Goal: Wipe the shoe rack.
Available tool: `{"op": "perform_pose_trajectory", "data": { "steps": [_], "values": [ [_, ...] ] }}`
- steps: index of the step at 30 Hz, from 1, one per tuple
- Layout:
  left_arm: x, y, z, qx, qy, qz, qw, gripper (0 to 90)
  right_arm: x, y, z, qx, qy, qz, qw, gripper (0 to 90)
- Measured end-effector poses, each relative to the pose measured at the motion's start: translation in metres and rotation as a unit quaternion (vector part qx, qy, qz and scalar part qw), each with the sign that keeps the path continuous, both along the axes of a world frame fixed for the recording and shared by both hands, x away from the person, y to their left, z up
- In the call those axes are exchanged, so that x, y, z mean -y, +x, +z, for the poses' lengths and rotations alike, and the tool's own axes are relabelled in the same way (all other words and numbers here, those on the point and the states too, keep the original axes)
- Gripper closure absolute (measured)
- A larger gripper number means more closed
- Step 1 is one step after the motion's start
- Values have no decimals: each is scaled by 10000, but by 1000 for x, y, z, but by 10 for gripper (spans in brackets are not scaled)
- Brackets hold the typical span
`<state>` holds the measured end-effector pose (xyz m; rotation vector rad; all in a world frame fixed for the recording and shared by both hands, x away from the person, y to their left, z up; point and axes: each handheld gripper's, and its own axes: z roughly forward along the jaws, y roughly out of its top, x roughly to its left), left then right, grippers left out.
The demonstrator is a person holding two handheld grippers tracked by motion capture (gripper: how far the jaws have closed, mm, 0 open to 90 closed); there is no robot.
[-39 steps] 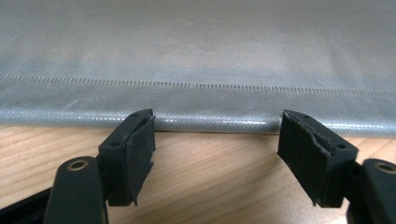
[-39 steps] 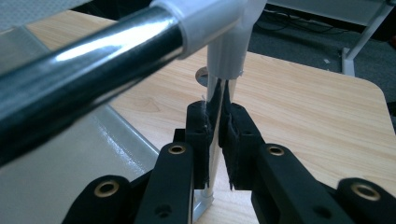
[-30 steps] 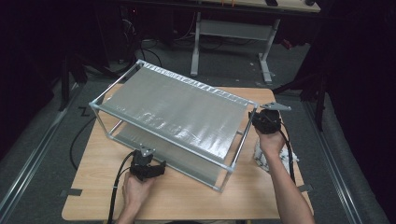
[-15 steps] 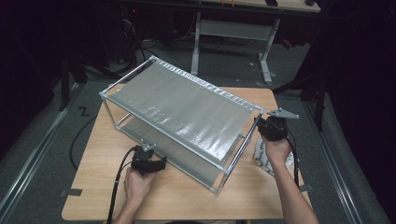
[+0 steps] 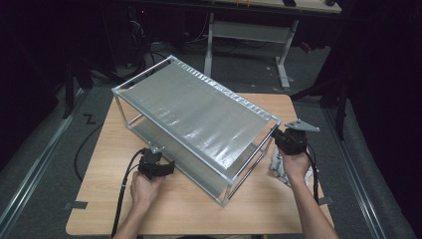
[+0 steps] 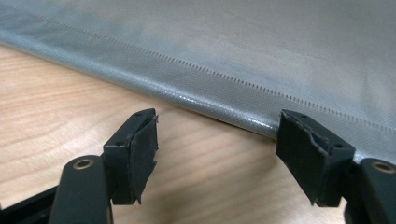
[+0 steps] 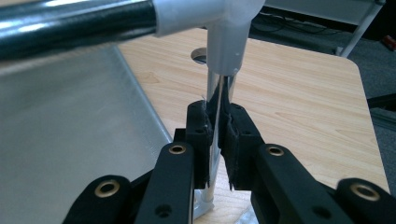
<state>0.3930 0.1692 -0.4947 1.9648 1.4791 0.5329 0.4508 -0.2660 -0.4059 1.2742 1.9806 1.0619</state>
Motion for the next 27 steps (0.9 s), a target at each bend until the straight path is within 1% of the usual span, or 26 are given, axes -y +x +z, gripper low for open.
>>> {"op": "perform_pose_trajectory", "data": {
  "steps": [1, 3, 4, 10, 19, 21, 23, 24, 27],
  "values": [
    [-2, 1, 0, 9, 2, -5, 10000, 304, -1, -2, 0, -12, 11, 15, 10000, 815],
    [-5, 3, -1, -4, -68, 24, 10000, 304, -1, -5, -1, 21, 8, 56, 10000, 815],
    [-5, 3, -2, 24, -79, 66, 9999, 304, -1, -7, -1, 16, 21, 58, 10000, 815],
    [-7, 6, -3, 50, -107, 114, 9999, 309, -1, -17, -1, 40, 27, 121, 9999, 815],
    [-9, 9, -4, 121, -77, 167, 9998, 327, 1, -32, -3, 66, 74, 204, 9997, 815],
    [-9, 10, -4, 93, -57, 155, 9998, 327, 1, -35, -3, 77, 76, 220, 9997, 815],
    [-7, 14, -2, 17, 26, 113, 9999, 327, 1, -39, -3, 90, 80, 209, 9997, 815],
    [-7, 16, -1, 1, 22, 102, 9999, 325, 2, -40, -4, 90, 94, 212, 9997, 815],
    [-7, 19, -3, 71, -53, 127, 9999, 322, 4, -45, -4, 114, 120, 177, 9997, 814]
  ]
}}
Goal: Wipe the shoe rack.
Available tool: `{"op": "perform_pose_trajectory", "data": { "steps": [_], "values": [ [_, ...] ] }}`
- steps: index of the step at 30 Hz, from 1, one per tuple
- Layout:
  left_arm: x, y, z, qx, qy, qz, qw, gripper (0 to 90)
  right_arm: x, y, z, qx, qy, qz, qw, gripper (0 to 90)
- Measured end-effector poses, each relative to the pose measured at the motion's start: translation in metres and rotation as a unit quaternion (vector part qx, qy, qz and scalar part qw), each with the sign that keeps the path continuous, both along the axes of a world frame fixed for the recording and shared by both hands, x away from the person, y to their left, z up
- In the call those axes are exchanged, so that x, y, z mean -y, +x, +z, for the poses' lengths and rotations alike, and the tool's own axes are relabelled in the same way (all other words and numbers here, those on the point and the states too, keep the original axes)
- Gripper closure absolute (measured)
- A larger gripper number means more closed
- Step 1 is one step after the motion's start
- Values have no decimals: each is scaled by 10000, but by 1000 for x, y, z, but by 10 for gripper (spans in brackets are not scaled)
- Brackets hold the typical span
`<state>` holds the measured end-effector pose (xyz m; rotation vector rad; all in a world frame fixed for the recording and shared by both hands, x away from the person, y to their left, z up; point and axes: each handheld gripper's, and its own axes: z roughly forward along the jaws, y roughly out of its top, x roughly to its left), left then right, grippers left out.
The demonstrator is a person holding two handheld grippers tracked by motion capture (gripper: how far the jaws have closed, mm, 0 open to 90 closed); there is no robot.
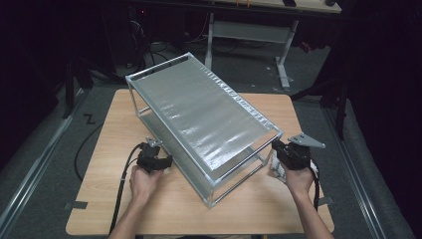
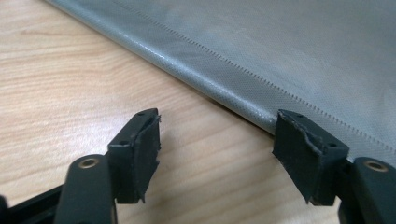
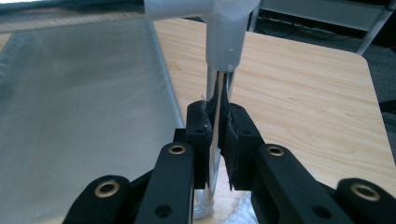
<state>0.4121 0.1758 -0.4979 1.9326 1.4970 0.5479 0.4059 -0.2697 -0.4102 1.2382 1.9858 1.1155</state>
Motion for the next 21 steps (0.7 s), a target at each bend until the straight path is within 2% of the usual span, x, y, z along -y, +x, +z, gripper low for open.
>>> {"op": "perform_pose_trajectory", "data": {
  "steps": [9, 16, 21],
  "values": [
    [2, 14, 2, -83, 86, 53, 9999, 341, -2, -7, -1, 41, 13, -4, 10000, 814],
    [1, 28, 2, -95, 61, 92, 9999, 355, -6, -2, -3, 108, 48, -130, 9998, 813],
    [0, 28, 3, -152, 47, 28, 9999, 309, -9, -2, -4, 145, 30, -261, 9996, 813]
  ]
}}
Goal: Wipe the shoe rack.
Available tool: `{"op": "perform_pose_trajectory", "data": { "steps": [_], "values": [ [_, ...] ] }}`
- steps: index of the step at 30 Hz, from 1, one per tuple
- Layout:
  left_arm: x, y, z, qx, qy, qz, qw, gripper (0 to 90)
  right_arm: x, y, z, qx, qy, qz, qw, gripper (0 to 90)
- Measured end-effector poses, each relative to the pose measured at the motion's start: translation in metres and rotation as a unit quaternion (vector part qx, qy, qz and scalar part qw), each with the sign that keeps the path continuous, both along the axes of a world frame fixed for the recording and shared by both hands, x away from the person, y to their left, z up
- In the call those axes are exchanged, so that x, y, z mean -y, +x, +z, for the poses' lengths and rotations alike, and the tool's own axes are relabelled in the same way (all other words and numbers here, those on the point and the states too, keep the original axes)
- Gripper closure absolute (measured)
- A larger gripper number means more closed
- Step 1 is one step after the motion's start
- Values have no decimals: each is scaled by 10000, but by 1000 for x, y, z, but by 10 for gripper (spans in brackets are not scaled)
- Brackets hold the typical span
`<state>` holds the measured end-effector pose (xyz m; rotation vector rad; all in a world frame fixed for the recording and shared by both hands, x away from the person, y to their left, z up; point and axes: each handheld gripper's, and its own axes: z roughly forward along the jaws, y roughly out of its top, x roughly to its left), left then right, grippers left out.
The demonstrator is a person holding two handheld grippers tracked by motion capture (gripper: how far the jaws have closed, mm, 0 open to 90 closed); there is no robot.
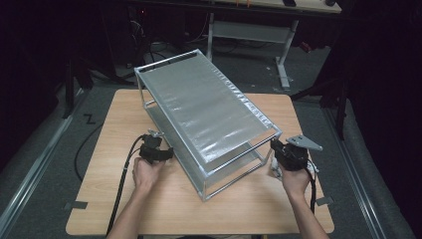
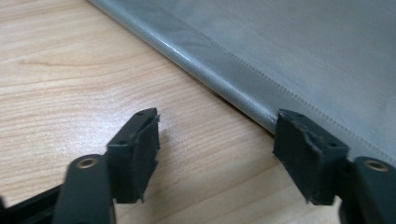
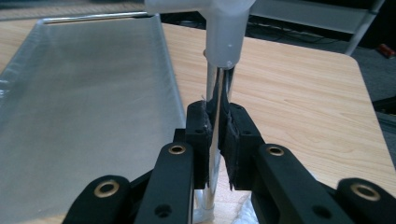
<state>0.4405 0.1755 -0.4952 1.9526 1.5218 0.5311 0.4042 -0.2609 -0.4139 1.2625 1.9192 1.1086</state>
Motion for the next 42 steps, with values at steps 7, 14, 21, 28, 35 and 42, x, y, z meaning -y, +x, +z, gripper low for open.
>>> {"op": "perform_pose_trajectory", "data": {
  "steps": [7, 14, 21, 28, 35, 42],
  "values": [
    [4, -29, 8, 122, -91, -316, 9994, 305, -3, 0, 1, -1, -60, -122, 9999, 814],
    [12, -70, 18, 237, -269, -699, 9969, 286, -6, 2, 0, 1, -51, -199, 9998, 815],
    [29, -110, 26, 380, -403, -1155, 9918, 279, -8, 4, 1, 5, -78, -256, 9996, 815],
    [48, -128, 25, 340, -336, -1532, 9870, 262, -11, 9, 0, 23, -81, -354, 9993, 816],
    [67, -143, 23, 398, -195, -1874, 9813, 256, -12, 13, 1, -7, -88, -400, 9992, 816],
    [84, -147, 27, 470, -199, -2142, 9754, 254, -13, 14, 1, -11, -101, -409, 9991, 816]
  ]
}}
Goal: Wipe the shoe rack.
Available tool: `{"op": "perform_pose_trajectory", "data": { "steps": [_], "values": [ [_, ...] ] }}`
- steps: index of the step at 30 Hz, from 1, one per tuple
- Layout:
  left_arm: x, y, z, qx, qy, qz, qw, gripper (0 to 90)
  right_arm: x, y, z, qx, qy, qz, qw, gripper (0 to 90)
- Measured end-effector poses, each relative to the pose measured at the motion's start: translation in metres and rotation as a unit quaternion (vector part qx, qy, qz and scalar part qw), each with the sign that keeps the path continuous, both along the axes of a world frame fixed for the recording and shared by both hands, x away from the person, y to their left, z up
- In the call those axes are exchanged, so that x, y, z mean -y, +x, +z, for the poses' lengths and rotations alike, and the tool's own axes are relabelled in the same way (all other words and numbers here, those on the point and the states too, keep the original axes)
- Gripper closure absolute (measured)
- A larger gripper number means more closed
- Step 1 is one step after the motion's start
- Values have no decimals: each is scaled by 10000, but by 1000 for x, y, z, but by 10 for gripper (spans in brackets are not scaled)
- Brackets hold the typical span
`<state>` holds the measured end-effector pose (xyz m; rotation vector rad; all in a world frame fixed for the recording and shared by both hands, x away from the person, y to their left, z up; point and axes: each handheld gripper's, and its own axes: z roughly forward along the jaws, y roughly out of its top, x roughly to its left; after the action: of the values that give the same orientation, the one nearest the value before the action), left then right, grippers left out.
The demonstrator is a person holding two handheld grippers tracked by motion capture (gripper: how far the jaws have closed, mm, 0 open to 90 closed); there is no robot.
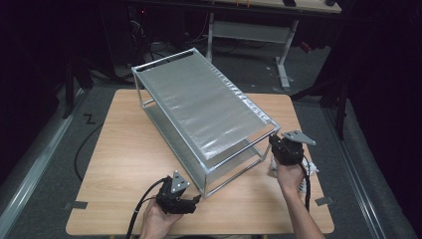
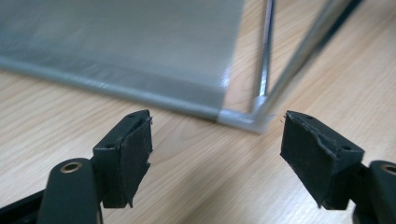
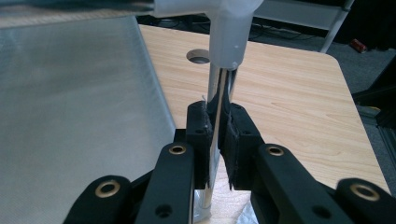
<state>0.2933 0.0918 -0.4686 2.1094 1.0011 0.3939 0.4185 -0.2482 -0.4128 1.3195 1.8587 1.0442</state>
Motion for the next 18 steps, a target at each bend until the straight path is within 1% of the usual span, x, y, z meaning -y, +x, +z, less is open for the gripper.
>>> {"op": "perform_pose_trajectory", "data": {
  "steps": [6, 10, 12, 15, 17, 18],
  "values": [
    [11, 3, 3, 38, -76, -152, 9998, 258, 0, 1, 0, -21, -5, -11, 10000, 816],
    [17, 6, 4, 71, -83, -175, 9998, 285, 0, 2, 0, -22, -3, -6, 10000, 816],
    [18, 8, 4, 112, -68, -151, 9998, 323, 0, 2, 1, -25, -13, 2, 10000, 816],
    [20, 11, 5, 185, -153, -100, 9997, 380, 0, 2, 1, -44, -14, 17, 10000, 816],
    [21, 12, 6, 191, -218, -142, 9995, 409, 0, 2, 1, -40, -19, 25, 10000, 816],
    [21, 12, 6, 208, -211, -159, 9994, 439, 0, 2, 1, -42, -16, 30, 10000, 816]
  ]
}}
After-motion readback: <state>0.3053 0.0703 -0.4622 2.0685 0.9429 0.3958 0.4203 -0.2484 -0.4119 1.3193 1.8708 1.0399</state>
